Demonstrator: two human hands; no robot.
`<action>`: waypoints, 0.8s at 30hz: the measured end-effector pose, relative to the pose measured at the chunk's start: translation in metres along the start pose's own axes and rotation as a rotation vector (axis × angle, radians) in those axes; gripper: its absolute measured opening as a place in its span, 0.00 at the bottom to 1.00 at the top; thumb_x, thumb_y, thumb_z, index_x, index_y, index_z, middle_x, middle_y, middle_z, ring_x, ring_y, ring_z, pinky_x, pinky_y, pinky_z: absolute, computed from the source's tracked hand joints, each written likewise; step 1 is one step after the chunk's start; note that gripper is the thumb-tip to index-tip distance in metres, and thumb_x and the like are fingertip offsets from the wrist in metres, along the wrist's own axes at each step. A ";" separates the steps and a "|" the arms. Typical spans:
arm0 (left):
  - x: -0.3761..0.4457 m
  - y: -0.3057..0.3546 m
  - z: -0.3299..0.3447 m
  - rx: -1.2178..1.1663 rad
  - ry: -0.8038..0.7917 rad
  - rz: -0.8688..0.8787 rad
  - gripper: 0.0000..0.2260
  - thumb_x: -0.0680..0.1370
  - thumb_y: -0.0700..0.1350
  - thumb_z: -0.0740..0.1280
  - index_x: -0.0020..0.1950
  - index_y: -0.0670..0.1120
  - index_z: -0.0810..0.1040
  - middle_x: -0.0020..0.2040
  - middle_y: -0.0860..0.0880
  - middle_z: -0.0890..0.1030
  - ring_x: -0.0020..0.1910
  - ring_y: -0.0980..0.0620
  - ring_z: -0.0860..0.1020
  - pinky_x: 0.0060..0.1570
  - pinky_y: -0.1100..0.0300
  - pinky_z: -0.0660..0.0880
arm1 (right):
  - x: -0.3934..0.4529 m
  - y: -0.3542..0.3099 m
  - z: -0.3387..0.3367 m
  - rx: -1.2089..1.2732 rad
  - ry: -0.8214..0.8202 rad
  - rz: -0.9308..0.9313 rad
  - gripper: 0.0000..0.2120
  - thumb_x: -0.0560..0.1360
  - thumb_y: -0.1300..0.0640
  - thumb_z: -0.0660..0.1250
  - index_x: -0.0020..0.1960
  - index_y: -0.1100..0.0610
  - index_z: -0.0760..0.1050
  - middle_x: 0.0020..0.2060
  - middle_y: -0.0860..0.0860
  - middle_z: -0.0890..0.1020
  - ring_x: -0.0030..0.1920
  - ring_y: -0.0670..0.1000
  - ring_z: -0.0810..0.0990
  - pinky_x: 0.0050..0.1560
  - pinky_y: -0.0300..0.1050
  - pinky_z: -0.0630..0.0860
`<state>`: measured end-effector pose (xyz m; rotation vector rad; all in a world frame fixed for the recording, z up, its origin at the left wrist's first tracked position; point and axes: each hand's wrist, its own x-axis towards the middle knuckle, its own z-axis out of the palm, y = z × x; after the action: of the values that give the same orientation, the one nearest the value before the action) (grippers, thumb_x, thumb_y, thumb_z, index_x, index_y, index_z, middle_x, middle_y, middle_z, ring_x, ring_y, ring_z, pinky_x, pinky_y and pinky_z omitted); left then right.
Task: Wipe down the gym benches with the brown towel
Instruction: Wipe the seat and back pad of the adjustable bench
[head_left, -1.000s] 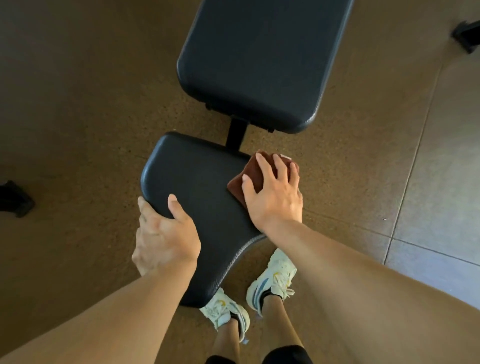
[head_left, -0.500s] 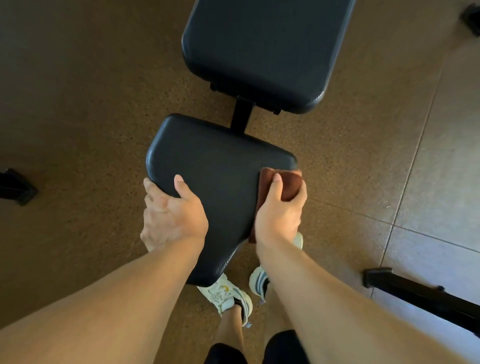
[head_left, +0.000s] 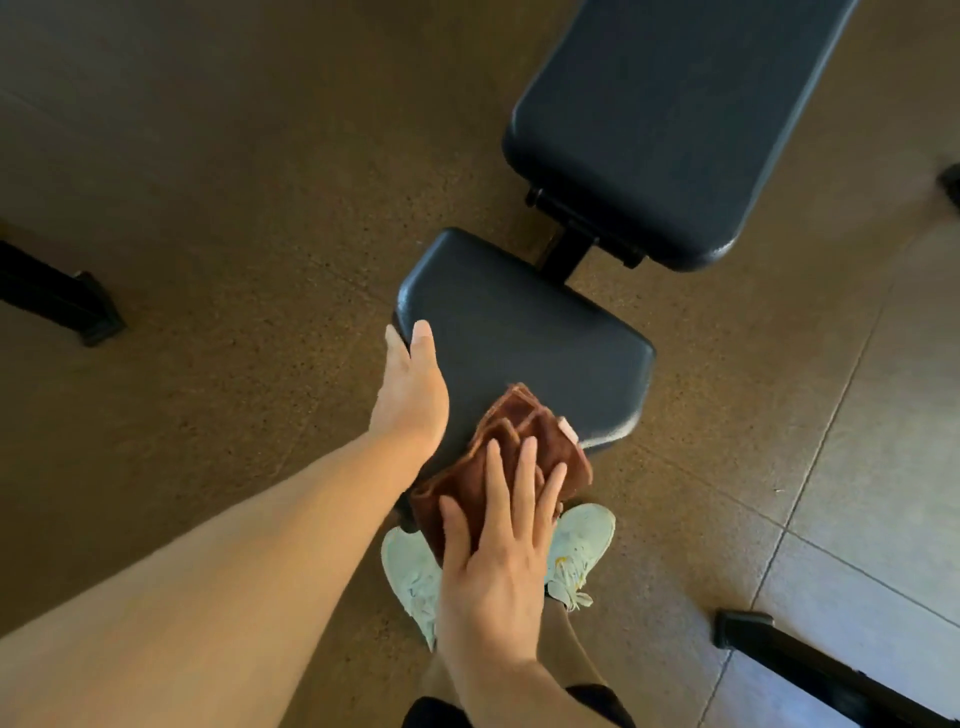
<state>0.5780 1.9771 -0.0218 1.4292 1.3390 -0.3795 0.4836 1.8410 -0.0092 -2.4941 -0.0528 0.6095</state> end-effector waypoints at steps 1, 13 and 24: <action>0.003 -0.007 -0.010 -0.142 -0.042 -0.049 0.31 0.82 0.68 0.46 0.82 0.56 0.54 0.81 0.48 0.63 0.79 0.43 0.62 0.78 0.40 0.55 | 0.003 0.007 -0.001 -0.127 -0.015 -0.113 0.29 0.84 0.33 0.45 0.83 0.37 0.48 0.83 0.35 0.42 0.85 0.49 0.39 0.83 0.60 0.51; -0.065 -0.165 -0.025 -0.356 -0.052 -0.305 0.29 0.83 0.64 0.49 0.77 0.49 0.68 0.73 0.48 0.75 0.70 0.47 0.74 0.72 0.46 0.63 | 0.086 -0.063 -0.015 -0.519 -0.322 -0.444 0.33 0.80 0.30 0.54 0.82 0.38 0.55 0.85 0.43 0.49 0.85 0.53 0.42 0.82 0.65 0.38; -0.084 -0.121 -0.039 -0.439 0.077 -0.076 0.14 0.84 0.59 0.55 0.62 0.57 0.76 0.59 0.56 0.81 0.60 0.55 0.78 0.68 0.45 0.71 | 0.086 -0.086 -0.007 -0.569 -0.374 -0.491 0.25 0.83 0.44 0.58 0.80 0.42 0.65 0.85 0.46 0.48 0.85 0.56 0.38 0.81 0.70 0.40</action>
<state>0.4324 1.9399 0.0028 1.0371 1.4356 -0.0696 0.5718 1.9238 0.0069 -2.6855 -1.0782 0.9245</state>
